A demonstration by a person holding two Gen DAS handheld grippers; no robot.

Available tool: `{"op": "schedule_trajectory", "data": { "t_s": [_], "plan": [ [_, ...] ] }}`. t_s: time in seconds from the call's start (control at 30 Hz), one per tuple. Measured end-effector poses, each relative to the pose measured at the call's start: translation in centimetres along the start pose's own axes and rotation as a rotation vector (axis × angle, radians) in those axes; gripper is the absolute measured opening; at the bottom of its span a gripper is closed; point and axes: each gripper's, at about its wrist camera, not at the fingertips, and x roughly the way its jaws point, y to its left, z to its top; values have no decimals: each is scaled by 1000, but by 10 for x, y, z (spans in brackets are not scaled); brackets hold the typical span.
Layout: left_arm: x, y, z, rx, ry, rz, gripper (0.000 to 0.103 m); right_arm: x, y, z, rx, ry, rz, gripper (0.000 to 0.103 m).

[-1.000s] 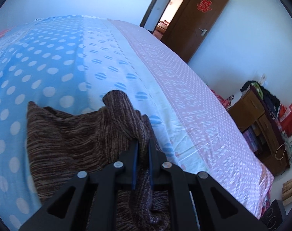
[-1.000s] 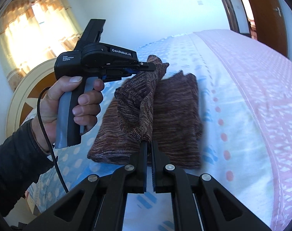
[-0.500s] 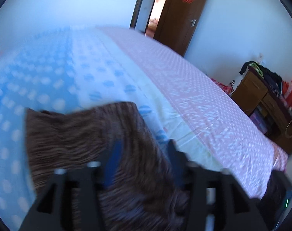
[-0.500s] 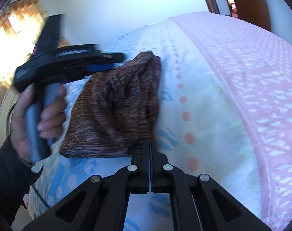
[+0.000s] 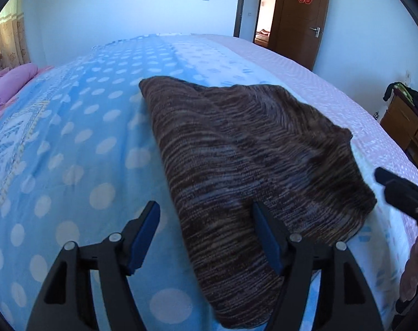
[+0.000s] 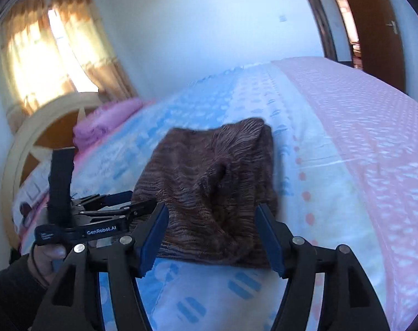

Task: Fold small clothes
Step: 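Fold the held edge over the sweater with both grippers and release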

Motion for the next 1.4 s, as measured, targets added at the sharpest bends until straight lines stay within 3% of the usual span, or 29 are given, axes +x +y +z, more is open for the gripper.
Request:
{"op": "schedule_trajectory", "data": {
  "t_s": [0.03,0.07,0.1,0.17,0.33,0.43,0.47,0.53,0.57,0.6,0.7,0.83,0.87,0.9,0.93,1.03,1.17,1.2,1.27,1.4],
  "plan": [
    [0,-1,0,0,-4,2,72,12,-2,0,11,37,16,45],
    [-1,-2,-1,5,-11,2,72,20,-4,-1,18,71,5,7],
    [-2,-4,-1,14,-15,4,74,26,-9,-2,27,99,-25,3],
    [-4,-10,-5,43,-14,18,87,23,-28,-5,97,114,-60,3],
    [2,-13,-11,74,11,21,92,16,-45,-16,131,156,-115,3],
    [3,-7,-12,44,15,6,96,15,-40,-10,134,140,-96,4],
    [3,-4,-13,25,20,-3,97,10,-37,-7,123,123,-93,9],
    [6,3,-12,-12,36,-30,97,1,-30,7,95,73,-115,37],
    [7,5,-13,-28,44,-41,98,0,-28,14,92,48,-105,58],
    [8,6,-13,-41,49,-47,99,2,-27,23,93,30,-95,61],
    [7,6,-16,-46,50,-40,101,17,-24,57,72,30,-94,61],
    [7,5,-17,-48,47,-37,102,84,-41,95,133,177,-89,60],
    [6,6,-18,-54,49,-41,103,96,-45,97,142,201,-90,41],
    [6,7,-18,-57,48,-45,103,107,-47,99,147,229,-86,6],
    [6,8,-18,-59,47,-48,103,117,-48,100,130,245,-108,4],
    [7,8,-18,-57,52,-48,103,113,-54,100,114,184,-185,3],
    [7,6,-18,-49,55,-42,103,127,-63,91,83,241,-269,4],
    [7,7,-18,-53,56,-44,103,128,-59,90,55,244,-283,10],
    [5,8,-20,-58,56,-42,103,123,-44,95,-30,213,-377,24],
    [-3,13,-24,-89,26,-57,103,104,6,115,-184,82,-385,25]
  ]
}}
